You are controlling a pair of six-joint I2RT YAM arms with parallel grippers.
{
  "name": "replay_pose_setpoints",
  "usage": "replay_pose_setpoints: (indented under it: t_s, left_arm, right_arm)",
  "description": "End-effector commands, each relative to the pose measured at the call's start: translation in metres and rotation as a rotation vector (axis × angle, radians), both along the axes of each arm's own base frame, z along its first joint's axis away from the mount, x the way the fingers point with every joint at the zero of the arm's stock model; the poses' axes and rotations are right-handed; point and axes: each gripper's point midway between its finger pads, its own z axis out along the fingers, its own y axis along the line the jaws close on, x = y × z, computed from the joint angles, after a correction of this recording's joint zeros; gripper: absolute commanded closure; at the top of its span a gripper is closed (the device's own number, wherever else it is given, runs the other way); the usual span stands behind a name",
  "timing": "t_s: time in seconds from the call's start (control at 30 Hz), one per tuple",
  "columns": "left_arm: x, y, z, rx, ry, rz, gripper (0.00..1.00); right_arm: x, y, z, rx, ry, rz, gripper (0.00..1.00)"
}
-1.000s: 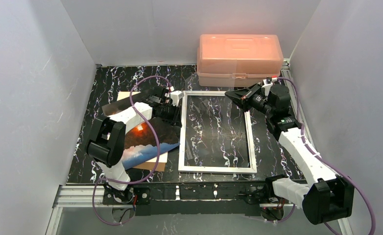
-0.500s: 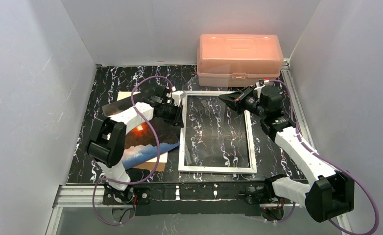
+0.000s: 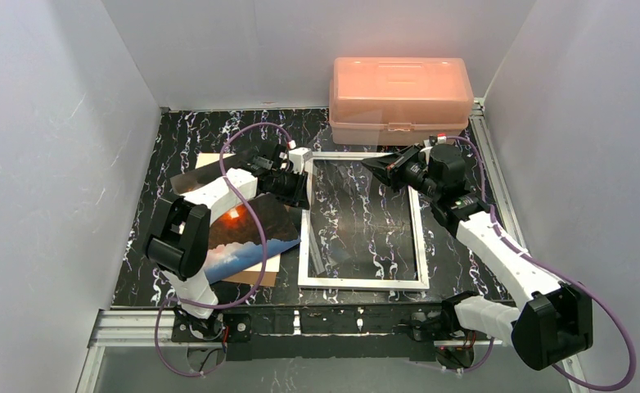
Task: Put the photo into the frame
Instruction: Adjust the photo frame item on the photo frame.
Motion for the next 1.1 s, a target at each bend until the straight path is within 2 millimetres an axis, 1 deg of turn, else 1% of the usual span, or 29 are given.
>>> replay_pose_setpoints:
  t_s: [0.0, 0.13, 0.27, 0.5, 0.63, 0.87, 0.97, 1.07]
  left_arm:
    - [0.007, 0.002, 0.009, 0.025, -0.035, -0.006, 0.84]
    - [0.013, 0.004, 0.011, 0.043, -0.052, 0.005, 0.84]
    - [0.016, -0.001, 0.011, 0.030, -0.040, 0.003, 0.84]
    - [0.013, -0.015, 0.010, 0.013, -0.025, -0.026, 0.83]
    - [0.009, -0.019, 0.010, 0.004, -0.015, -0.041, 0.83]
    - [0.003, -0.019, 0.016, -0.005, -0.016, -0.062, 0.84]
    - [0.001, -0.016, 0.022, -0.001, -0.036, -0.073, 0.84]
    - [0.001, -0.009, 0.030, 0.018, -0.068, -0.077, 0.84]
  right_arm:
    - [-0.001, -0.001, 0.040, 0.048, -0.079, -0.014, 0.99]
    - [-0.004, -0.002, 0.043, 0.048, -0.086, -0.015, 0.99]
    - [-0.007, -0.002, 0.043, 0.053, -0.082, -0.014, 0.99]
    - [-0.011, -0.001, 0.047, 0.069, -0.083, -0.013, 0.99]
    - [-0.012, 0.001, 0.048, 0.081, -0.081, -0.010, 0.99]
    - [-0.012, 0.008, 0.055, 0.107, -0.091, -0.002, 0.99]
    - [-0.013, 0.008, 0.055, 0.101, -0.086, -0.012, 0.99]
    - [-0.015, 0.004, 0.055, 0.080, -0.089, -0.029, 0.99]
